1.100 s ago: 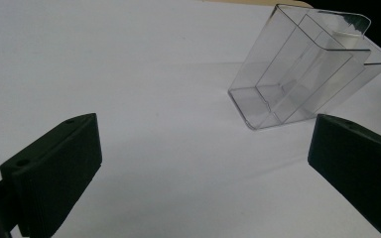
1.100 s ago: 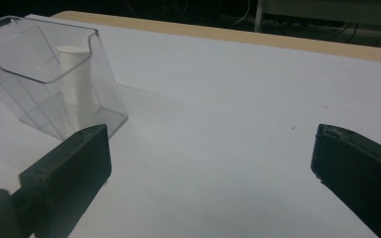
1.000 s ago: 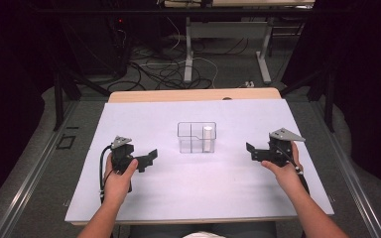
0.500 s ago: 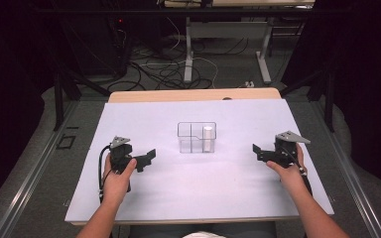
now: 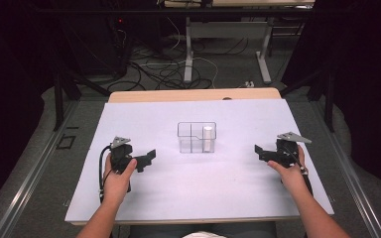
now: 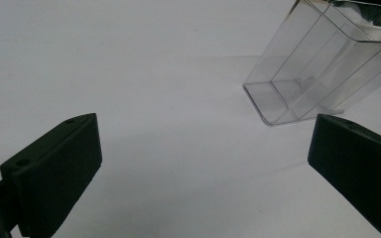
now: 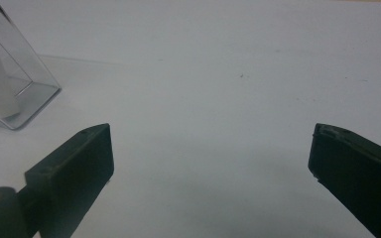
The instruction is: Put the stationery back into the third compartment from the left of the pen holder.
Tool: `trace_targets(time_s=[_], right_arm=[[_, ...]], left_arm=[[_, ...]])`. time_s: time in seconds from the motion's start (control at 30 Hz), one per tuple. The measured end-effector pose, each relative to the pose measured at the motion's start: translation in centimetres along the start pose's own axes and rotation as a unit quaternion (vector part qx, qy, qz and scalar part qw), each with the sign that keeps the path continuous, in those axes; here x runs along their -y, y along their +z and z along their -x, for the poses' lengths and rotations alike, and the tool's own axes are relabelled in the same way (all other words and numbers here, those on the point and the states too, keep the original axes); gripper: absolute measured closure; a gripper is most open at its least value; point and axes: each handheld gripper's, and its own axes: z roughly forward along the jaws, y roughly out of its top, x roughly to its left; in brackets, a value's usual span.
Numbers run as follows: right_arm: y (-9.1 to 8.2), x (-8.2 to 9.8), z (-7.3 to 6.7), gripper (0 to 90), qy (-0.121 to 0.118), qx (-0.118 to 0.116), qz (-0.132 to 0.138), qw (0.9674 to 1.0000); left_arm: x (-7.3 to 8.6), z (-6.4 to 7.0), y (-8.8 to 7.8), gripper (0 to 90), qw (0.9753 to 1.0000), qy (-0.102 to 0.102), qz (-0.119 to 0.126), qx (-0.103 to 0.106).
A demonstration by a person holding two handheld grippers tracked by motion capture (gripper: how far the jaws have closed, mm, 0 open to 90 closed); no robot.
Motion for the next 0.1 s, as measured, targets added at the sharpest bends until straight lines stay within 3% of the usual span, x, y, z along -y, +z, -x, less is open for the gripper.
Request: trace_targets(time_s=[0.1], right_arm=[[0.08, 0.03, -0.08, 3.2, 0.002, 0.0, -0.003, 1.0]], left_arm=[[-0.02, -0.04, 0.04, 0.3, 1.0, 0.0, -0.001, -0.001]])
